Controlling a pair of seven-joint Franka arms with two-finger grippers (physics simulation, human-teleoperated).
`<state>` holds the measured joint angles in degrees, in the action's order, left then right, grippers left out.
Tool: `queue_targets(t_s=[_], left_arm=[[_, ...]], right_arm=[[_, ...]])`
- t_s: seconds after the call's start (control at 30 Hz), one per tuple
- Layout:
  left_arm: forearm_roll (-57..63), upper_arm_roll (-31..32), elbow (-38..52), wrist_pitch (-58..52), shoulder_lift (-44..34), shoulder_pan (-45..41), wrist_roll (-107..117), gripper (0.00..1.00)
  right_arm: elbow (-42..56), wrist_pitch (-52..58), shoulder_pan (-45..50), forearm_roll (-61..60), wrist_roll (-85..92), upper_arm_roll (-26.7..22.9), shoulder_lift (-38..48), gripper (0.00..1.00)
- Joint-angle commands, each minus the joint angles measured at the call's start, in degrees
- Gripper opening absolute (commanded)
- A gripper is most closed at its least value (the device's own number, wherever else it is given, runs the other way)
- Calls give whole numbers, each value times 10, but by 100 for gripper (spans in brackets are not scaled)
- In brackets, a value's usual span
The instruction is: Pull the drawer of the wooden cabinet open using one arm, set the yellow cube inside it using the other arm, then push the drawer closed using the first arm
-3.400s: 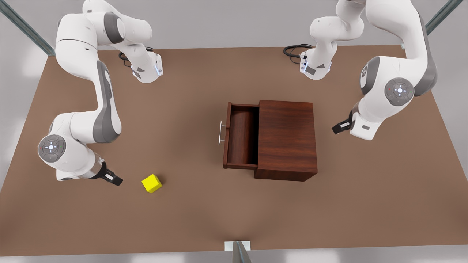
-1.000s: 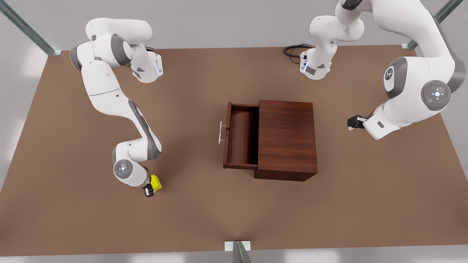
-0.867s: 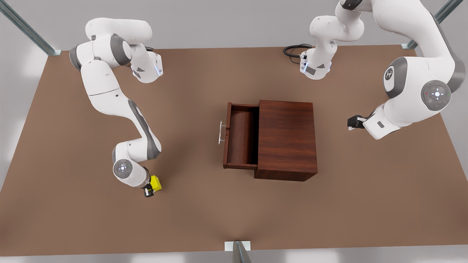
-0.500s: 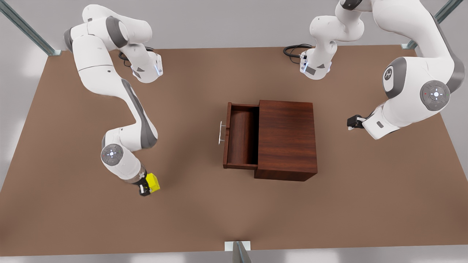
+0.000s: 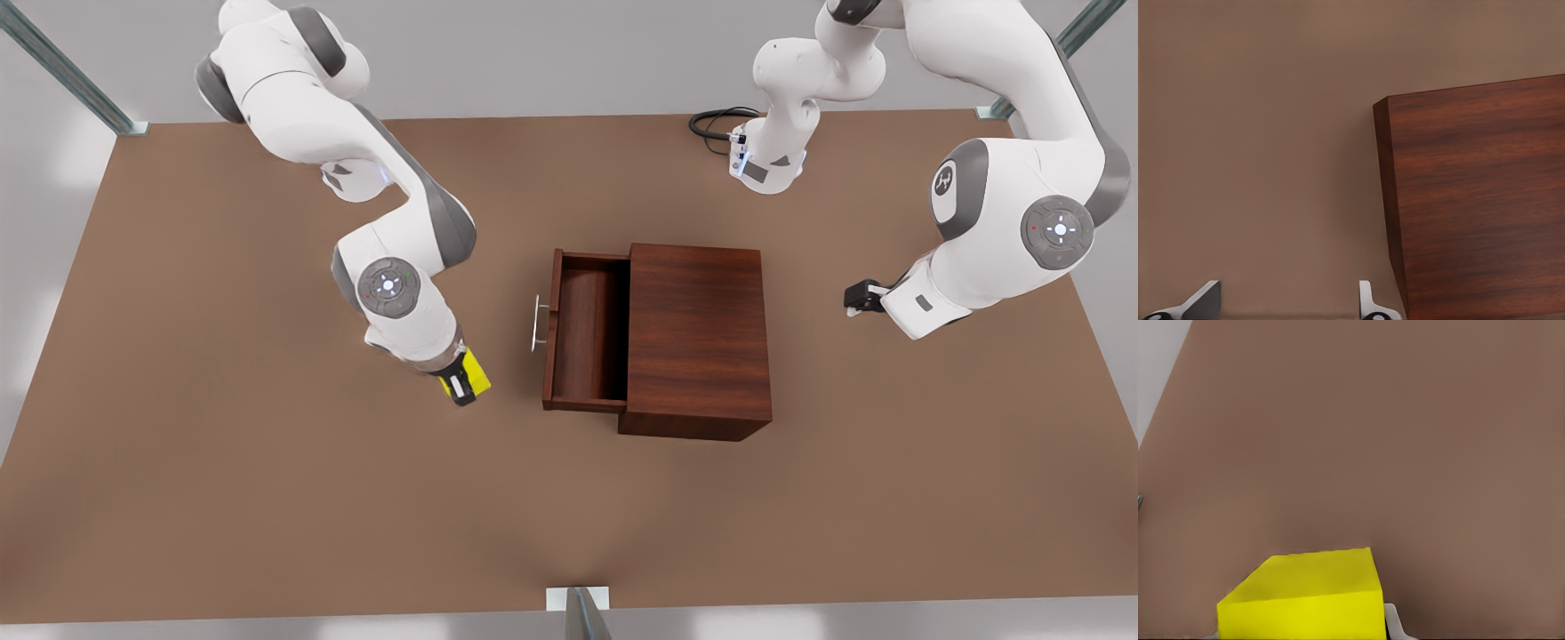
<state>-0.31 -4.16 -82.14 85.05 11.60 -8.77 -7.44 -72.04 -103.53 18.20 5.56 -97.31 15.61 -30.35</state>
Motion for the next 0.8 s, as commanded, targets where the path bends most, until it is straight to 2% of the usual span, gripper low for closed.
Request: queue_targets(t_s=[0.0,0.17,0.23,0.4,0.77], left_arm=[[0,-1,0,-1,-2,2,-2,100],[4,0,-2,7,1,0,-1,100],[2,0,-4,7,1,0,-1,100],[-3,1,-5,10,0,0,32,100],[-2,1,-5,12,1,0,33,100]], right_arm=[[6,51,22,-1,-251,0,-1,51],[6,43,73,-55,-354,-2,-8,51],[38,41,100,-63,-418,-4,-31,51],[90,47,163,-63,-488,-51,-67,51],[187,48,209,-65,-555,-66,-140,52]])
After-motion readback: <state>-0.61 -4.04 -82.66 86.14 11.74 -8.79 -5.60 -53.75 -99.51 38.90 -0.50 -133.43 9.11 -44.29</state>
